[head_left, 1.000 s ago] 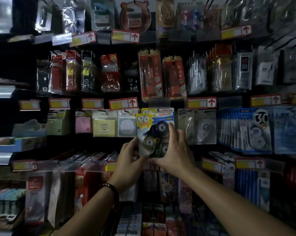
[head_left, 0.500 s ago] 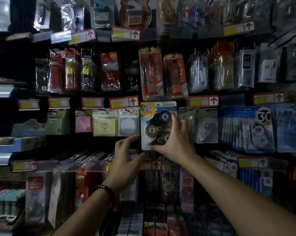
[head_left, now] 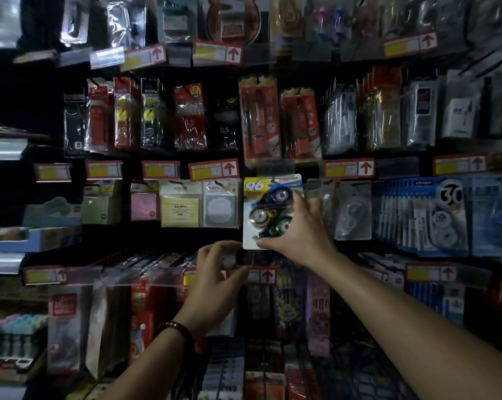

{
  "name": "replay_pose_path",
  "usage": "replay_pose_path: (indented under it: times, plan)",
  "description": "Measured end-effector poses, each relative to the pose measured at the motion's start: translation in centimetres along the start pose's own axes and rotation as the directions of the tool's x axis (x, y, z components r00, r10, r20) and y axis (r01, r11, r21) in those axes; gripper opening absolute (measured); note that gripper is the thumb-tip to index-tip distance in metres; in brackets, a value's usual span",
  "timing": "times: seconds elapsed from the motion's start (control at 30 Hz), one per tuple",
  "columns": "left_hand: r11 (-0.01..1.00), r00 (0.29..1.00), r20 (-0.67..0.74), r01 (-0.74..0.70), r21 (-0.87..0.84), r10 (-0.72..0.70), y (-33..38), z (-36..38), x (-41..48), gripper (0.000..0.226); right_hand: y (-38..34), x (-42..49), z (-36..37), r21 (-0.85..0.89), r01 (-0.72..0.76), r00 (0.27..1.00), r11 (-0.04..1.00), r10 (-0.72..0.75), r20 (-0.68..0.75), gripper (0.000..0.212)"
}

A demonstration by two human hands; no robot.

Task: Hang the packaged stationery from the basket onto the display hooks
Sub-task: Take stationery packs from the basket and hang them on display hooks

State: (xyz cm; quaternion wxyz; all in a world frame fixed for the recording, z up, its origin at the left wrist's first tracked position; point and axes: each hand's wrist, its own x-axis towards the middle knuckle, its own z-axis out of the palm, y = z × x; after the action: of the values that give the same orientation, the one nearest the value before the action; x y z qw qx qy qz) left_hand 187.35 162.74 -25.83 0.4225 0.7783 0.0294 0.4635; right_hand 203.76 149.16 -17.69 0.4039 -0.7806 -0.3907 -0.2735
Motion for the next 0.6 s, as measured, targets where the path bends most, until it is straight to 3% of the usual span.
replay_pose_path:
  times: [0.33, 0.5, 0.6]
  plan:
    - [1.0, 0.999, 0.036, 0.015, 0.013, -0.015, 0.3, 0.1, -0.1, 0.033, -0.9, 0.3, 1.5, -0.411, -0.135, 0.991, 0.902, 0.133, -0.033, 0.132]
    - [0.995, 0.993, 0.091, 0.061, 0.084, -0.068, 1.3, 0.1, -2.5, 0.027, -0.6, -1.5, 1.2, -0.359, -0.118, 0.992, 0.926, 0.126, -0.001, 0.126]
    - [0.987, 0.981, 0.151, 0.109, 0.117, -0.126, 1.4, 0.1, -5.6, 0.021, 0.3, -5.1, 0.5, -0.286, -0.061, 0.997, 0.956, 0.073, 0.033, 0.102]
